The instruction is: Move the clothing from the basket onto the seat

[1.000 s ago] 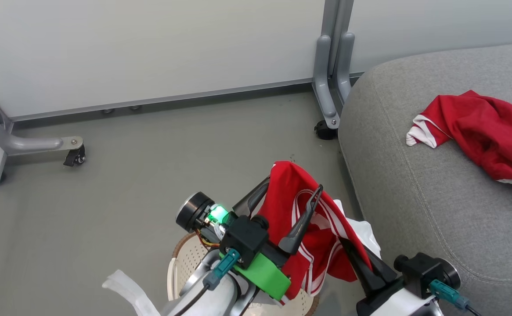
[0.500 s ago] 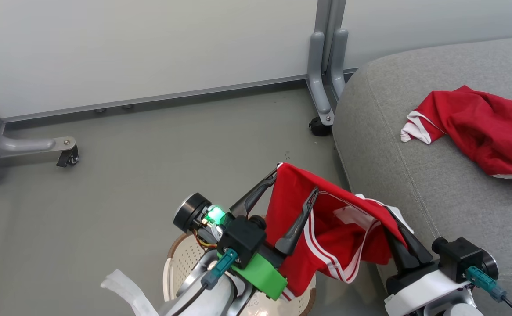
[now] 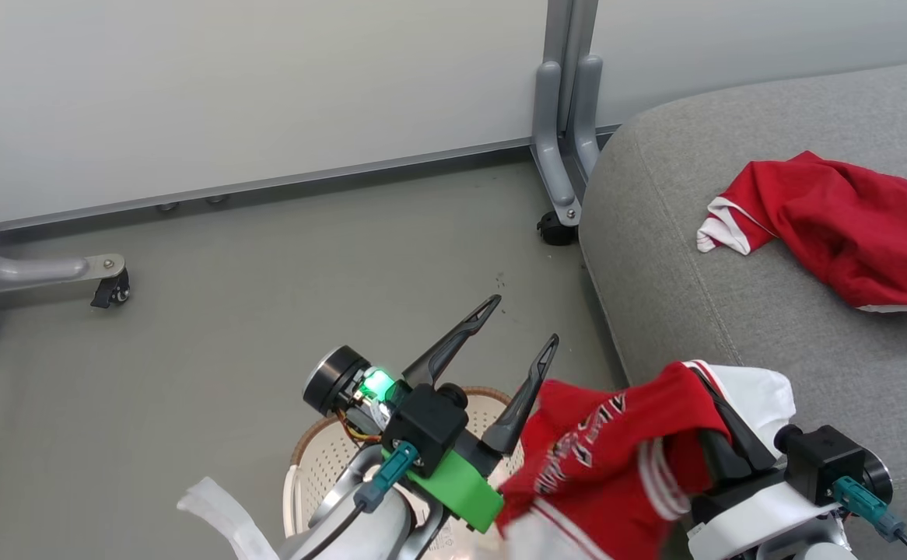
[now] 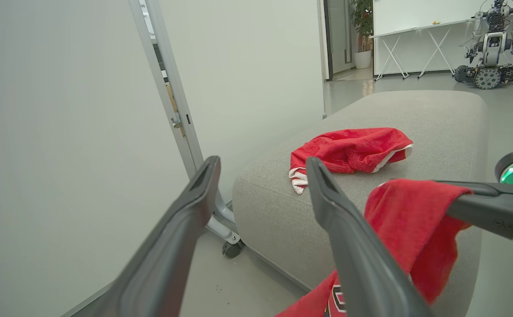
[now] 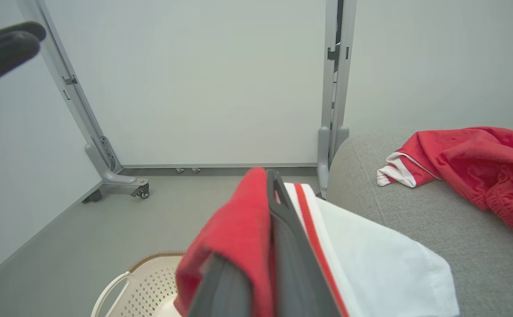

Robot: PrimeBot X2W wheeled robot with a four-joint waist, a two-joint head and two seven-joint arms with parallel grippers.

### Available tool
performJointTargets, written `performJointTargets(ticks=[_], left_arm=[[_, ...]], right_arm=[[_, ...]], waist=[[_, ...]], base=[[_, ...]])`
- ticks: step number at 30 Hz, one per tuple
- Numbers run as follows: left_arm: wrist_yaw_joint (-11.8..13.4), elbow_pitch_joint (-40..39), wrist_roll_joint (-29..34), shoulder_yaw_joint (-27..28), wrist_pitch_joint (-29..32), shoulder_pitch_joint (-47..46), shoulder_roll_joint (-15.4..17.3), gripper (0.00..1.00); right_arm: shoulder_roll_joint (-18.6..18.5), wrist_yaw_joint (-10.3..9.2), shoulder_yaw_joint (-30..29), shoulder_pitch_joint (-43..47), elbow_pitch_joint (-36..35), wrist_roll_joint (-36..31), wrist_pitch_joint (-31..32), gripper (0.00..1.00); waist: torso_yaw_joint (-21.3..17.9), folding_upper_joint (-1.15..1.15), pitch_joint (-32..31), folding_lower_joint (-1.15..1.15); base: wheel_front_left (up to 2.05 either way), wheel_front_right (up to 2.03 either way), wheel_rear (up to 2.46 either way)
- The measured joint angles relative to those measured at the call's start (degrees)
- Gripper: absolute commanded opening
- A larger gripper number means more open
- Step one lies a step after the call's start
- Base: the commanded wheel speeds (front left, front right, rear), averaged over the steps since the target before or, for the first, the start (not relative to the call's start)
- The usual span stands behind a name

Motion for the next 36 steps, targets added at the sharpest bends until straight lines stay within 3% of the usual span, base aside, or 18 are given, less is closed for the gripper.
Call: performJointTargets(ticks=[18, 30, 36], left_arm=[[0.2, 1.2, -1.1, -0.7, -0.1, 0.6, 0.7, 1.0], [1.6, 3.8, -2.5, 0.6, 0.3, 1.7, 2.4, 1.0], [0.8, 5.4, -3.5, 1.0, 0.3, 2.1, 3.3, 1.0]], right_arm=[[0.0, 0.01, 0.2, 0.0, -1.5, 0.0, 0.0, 0.0], [0.8, 0.0, -0.3, -1.3, -5.8, 0.2, 0.0, 0.0], [1.6, 0.0, -0.8, -1.4, -7.0, 0.4, 0.0, 0.0]], waist=[[-3.2, 0.0, 0.1, 0.0], [-10.7, 0.0, 3.0, 0.0], [-14.8, 0.0, 5.1, 0.0]], base=[[0.0, 0.0, 0.0], [0.0, 0.0, 0.0], [0.0, 0.0, 0.0]])
